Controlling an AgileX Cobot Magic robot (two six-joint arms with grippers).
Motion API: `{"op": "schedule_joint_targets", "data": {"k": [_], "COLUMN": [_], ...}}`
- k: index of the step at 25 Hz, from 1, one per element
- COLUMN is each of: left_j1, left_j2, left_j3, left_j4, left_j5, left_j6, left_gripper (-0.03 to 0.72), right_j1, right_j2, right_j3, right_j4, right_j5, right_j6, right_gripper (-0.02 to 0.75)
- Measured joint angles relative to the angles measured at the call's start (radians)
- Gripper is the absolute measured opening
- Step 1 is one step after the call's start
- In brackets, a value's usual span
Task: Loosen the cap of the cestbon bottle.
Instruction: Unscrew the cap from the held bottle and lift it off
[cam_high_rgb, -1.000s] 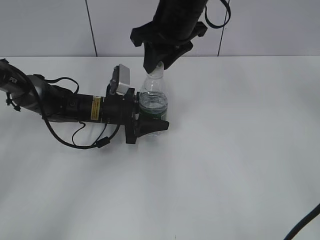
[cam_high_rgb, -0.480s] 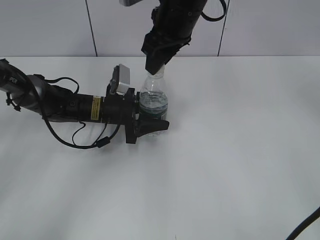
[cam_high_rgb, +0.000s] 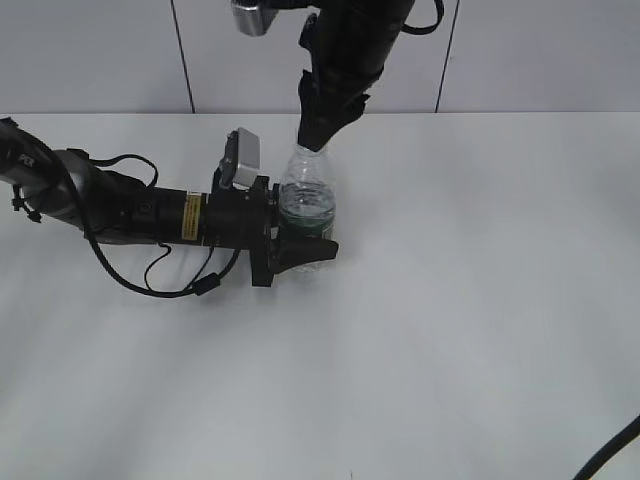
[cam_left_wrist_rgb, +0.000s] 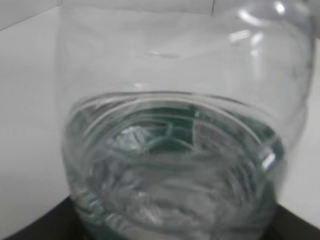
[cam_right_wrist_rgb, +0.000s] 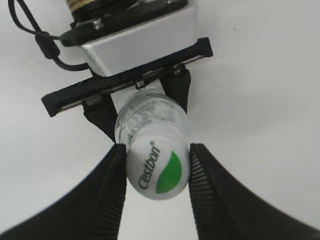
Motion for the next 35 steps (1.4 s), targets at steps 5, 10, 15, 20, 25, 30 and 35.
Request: {"op": "schedule_joint_targets", "data": {"k": [5, 10, 15, 20, 25, 30, 35], "left_j1": [0.0, 0.0, 0.0, 0.0, 0.0, 0.0, 0.0], "left_j2": [0.0, 0.0, 0.0, 0.0, 0.0, 0.0, 0.0], "left_j3": [0.0, 0.0, 0.0, 0.0, 0.0, 0.0, 0.0], "left_j4": [-0.002, -0.002, -0.003, -0.004, -0.004, -0.002, 0.0], "left_j5": [0.0, 0.0, 0.0, 0.0, 0.0, 0.0, 0.0], "left_j6": [-0.002, -0.002, -0.002, -0.002, -0.002, 0.0, 0.001], "left_gripper": [0.412, 0.412, 0.412, 0.412, 0.412, 0.411, 0.411], "right_j1": [0.0, 0.0, 0.0, 0.0, 0.0, 0.0, 0.0], "right_j2": [0.0, 0.0, 0.0, 0.0, -0.004, -0.032, -0.046], "right_j3": [0.0, 0.0, -0.004, -0.004, -0.004, -0.005, -0.006], "right_j4": [0.0, 0.003, 0.003, 0.003, 0.003, 0.0, -0.002], "right_j5": [0.0, 0.0, 0.001, 0.001, 0.002, 0.002, 0.002], "right_j6": [-0.155, -0.268, -0.286, -0.288, -0.29, -0.29, -0.262], "right_gripper": [0.29, 0.29, 0.29, 0.29, 0.288, 0.288, 0.288]}}
